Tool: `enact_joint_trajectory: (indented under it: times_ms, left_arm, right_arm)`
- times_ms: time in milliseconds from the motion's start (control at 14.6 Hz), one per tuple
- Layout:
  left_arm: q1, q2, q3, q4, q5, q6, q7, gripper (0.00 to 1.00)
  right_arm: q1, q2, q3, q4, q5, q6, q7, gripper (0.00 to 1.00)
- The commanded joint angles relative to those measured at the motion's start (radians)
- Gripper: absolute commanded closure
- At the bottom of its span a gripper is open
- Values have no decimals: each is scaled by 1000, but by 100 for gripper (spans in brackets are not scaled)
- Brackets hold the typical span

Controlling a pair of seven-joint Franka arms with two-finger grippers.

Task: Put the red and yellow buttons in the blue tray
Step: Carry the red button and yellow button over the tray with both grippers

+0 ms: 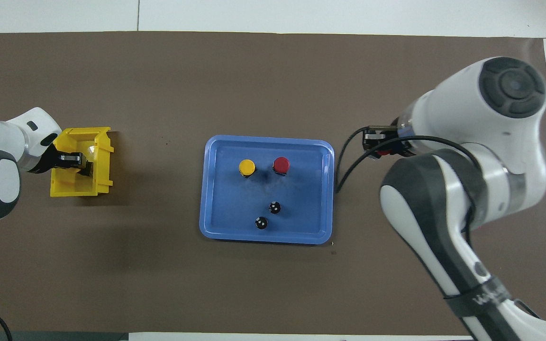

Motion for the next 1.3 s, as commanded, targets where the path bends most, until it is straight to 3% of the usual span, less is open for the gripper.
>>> enact_joint_trajectory:
  times_ms: [0,137,275,549,893,961,1099,1167,1236]
  left_arm:
    - [-3,0,2,122,4,-140,-15,98]
    - [-12,6,-2,288,10,-336,-15,98]
    - [-79,6,-4,344,5,-392,-119,98]
    - [-268,-14,-10,263,-102,-288,-340,98]
    - [-504,11,-10,183,-113,-95,-639,98]
    - [-523,30,-10,184,-113,-73,-663,98]
    - [-534,55,-10,185,-113,-49,-675,98]
    - [-534,63,-10,185,-113,-43,-674,98]
    - [-534,78,-10,185,-113,-27,-675,98]
  right_arm:
    - [81,124,-6,56,7,73,92,80]
    - [107,138,-6,9,7,113,105,79]
    - [109,123,-5,-39,7,145,108,79]
    - [133,91,-5,-137,9,196,109,78]
    - [147,72,-5,-191,10,236,111,76]
    - [145,72,-5,-194,10,236,111,69]
    - [145,74,-5,-188,9,239,109,10]
    - [145,78,-6,-165,6,236,106,0]
    - [129,81,-13,-129,4,226,100,0]
